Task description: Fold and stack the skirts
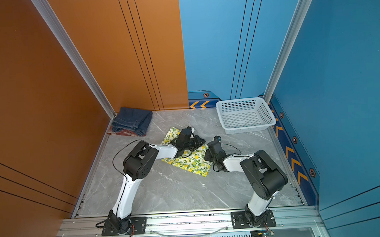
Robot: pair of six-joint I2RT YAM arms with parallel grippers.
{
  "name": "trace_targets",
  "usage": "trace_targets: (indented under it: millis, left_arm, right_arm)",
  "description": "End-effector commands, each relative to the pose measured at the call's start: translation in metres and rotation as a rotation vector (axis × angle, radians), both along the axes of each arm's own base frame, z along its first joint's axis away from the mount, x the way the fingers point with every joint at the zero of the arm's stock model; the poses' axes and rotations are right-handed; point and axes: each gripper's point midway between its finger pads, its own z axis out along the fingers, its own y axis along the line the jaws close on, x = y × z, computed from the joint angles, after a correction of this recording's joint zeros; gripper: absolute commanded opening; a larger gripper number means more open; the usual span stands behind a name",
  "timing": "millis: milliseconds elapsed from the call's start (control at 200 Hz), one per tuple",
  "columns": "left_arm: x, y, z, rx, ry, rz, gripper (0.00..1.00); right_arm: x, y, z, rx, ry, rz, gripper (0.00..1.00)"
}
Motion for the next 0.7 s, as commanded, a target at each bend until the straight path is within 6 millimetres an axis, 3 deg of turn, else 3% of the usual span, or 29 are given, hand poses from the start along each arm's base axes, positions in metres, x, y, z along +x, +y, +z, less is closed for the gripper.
trace_targets:
  millis: [0, 315, 691]
  left_arm:
    - [0.007, 0.028, -0.028, 0.065, 0.049, 0.024, 0.15]
    - [0.035, 0.073, -0.046, 0.068, 0.074, 0.061, 0.15]
    - [0.067, 0.122, -0.042, 0.051, 0.073, 0.106, 0.15]
  right_arm:
    - [-0.01, -0.016, -0.01, -0.052, 0.04, -0.035, 0.0]
    - [-0.011, -0.027, -0.007, -0.084, 0.053, -0.056, 0.0]
    - [-0.01, -0.041, -0.01, -0.119, 0.072, -0.084, 0.0]
